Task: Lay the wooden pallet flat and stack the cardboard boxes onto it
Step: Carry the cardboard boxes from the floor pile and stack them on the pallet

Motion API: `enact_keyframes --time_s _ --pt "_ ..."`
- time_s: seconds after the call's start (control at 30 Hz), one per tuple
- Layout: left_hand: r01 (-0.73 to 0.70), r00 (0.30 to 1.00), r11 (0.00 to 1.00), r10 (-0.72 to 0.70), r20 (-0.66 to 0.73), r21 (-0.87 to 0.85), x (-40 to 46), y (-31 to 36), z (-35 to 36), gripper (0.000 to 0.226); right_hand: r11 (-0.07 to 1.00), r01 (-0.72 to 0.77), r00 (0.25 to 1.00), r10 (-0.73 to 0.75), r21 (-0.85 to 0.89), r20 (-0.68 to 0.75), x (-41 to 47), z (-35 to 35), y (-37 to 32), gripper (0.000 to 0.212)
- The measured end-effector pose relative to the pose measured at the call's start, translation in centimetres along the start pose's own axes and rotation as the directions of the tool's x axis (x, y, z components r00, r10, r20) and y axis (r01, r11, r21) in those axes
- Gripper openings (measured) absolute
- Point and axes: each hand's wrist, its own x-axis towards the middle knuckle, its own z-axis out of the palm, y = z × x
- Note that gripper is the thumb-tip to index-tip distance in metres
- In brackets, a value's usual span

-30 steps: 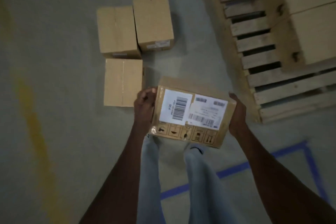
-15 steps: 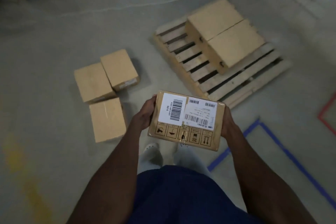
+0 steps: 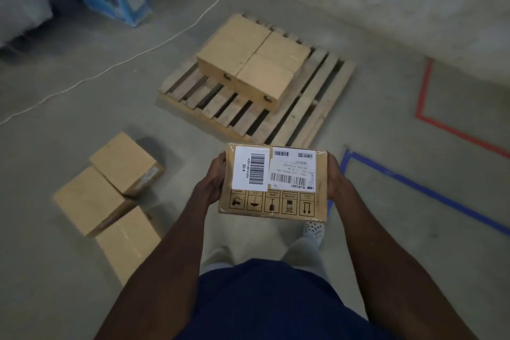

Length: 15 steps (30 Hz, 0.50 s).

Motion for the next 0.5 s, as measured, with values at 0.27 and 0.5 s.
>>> enact_keyframes --time_s 0.27,0.5 --pt "0.009 0.999 0.996 -0.004 -0.048 0.090 5.6 3.9 16.8 0.046 0.998 -0.033 0.997 0.037 0.046 -0.075 2.8 -14.2 -10.5 0.060" --pt "-0.021 0.998 0.998 0.025 -0.064 0.067 10.0 8.5 31.5 0.046 0.998 0.051 0.987 -0.047 0.021 -0.154 2.8 -23.8 -23.2 0.033"
